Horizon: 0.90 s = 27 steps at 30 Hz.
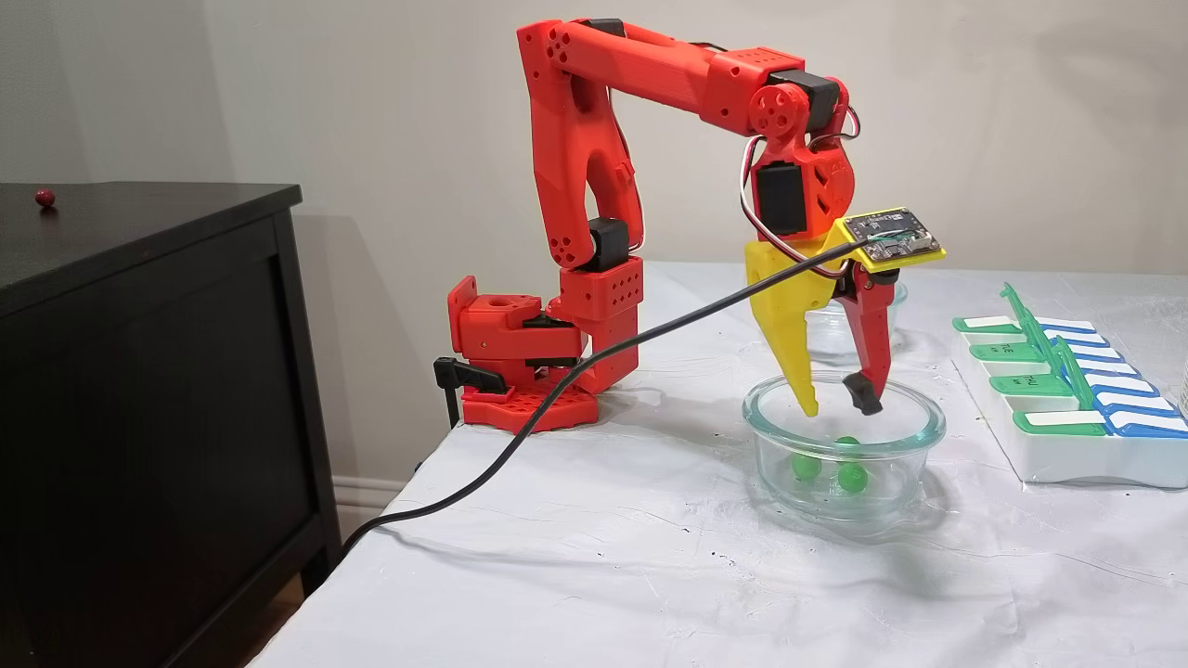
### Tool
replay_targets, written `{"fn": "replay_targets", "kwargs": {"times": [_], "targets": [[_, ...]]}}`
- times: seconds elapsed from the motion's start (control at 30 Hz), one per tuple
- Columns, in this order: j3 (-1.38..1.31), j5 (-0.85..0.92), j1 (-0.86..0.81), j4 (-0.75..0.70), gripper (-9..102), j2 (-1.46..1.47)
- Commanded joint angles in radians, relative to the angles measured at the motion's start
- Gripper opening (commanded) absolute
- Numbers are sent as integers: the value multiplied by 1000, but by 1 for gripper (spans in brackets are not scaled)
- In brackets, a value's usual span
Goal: Sort medicines into box.
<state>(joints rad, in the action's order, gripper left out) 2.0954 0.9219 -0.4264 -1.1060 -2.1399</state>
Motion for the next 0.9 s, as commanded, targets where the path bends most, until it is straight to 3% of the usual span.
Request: {"fn": "replay_targets", "kwargs": {"times": [0.0, 0.87], "targets": [[-35, -21, 20, 20, 21, -3], [58, -38, 95, 129, 21, 52]]}}
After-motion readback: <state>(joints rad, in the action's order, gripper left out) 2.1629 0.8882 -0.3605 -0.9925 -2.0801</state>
